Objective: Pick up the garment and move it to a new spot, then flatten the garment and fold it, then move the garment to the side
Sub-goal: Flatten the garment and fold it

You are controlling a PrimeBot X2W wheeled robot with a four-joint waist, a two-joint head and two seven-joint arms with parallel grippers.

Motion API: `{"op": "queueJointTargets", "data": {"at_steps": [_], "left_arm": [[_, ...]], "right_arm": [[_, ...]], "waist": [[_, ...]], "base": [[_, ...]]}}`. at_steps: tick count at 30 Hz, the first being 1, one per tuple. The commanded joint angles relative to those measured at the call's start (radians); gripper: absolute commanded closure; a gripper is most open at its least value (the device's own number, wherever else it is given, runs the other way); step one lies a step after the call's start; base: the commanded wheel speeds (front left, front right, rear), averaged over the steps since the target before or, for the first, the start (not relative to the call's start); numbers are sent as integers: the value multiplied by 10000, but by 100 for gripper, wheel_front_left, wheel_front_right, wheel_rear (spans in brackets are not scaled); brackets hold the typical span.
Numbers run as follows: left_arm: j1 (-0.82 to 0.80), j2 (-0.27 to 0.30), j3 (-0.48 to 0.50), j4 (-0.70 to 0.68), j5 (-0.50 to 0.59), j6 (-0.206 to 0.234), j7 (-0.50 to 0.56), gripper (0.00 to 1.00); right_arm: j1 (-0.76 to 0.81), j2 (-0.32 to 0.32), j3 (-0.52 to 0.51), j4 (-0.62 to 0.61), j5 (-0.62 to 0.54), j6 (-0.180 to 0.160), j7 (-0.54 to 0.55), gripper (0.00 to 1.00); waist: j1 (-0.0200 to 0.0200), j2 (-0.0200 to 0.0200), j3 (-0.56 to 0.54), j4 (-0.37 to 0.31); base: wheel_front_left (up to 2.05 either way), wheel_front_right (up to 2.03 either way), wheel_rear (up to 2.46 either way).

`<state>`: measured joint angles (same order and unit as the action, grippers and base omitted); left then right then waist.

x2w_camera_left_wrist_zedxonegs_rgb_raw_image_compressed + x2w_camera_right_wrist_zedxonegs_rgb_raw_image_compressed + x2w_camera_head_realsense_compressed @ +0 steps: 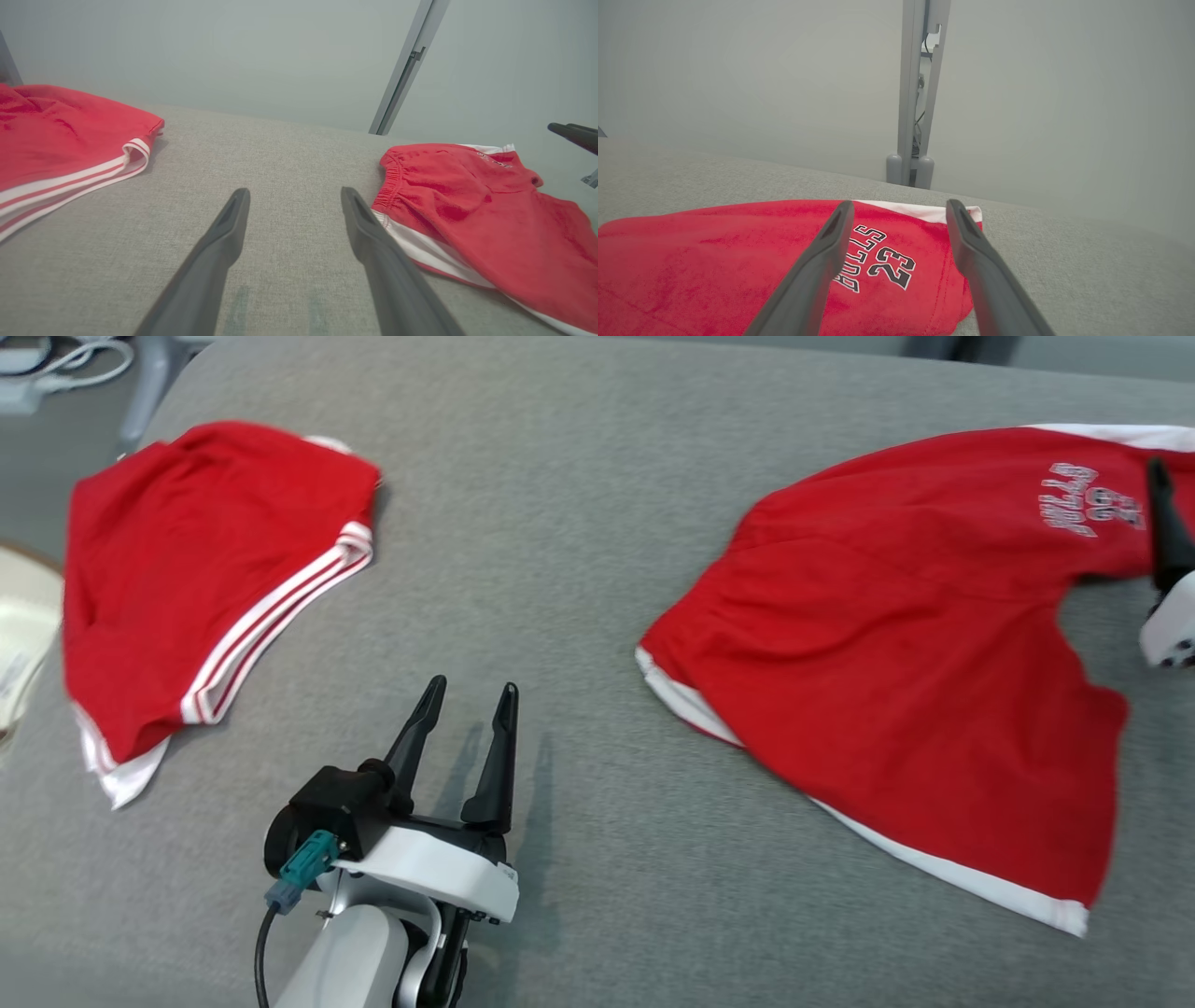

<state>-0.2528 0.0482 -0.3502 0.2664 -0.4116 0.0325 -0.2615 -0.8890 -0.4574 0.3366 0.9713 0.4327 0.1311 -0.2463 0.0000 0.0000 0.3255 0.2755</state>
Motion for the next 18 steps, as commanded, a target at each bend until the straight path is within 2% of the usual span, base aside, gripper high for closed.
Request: {"op": "queueJointTargets", "data": {"at_steps": [1,9,18], "left_arm": [[-79,41,121,47,104,-62,-44,0],[127,43,502,215,196,-219,-42,0],[383,43,1052,698,236,-369,-42,0]], "right_arm": [[402,25,40,-279,231,-6,-117,0],[2370,486,-216,-2326,849,-5,-200,0],[5082,1877,-1440,-4575,124,-5,-187,0]], "waist": [[0,0,-472,-620],[0,0,-1018,-1573],[0,0,-1316,-2569]], "base": [[0,0,0],[0,0,0],[0,0,0]]}}
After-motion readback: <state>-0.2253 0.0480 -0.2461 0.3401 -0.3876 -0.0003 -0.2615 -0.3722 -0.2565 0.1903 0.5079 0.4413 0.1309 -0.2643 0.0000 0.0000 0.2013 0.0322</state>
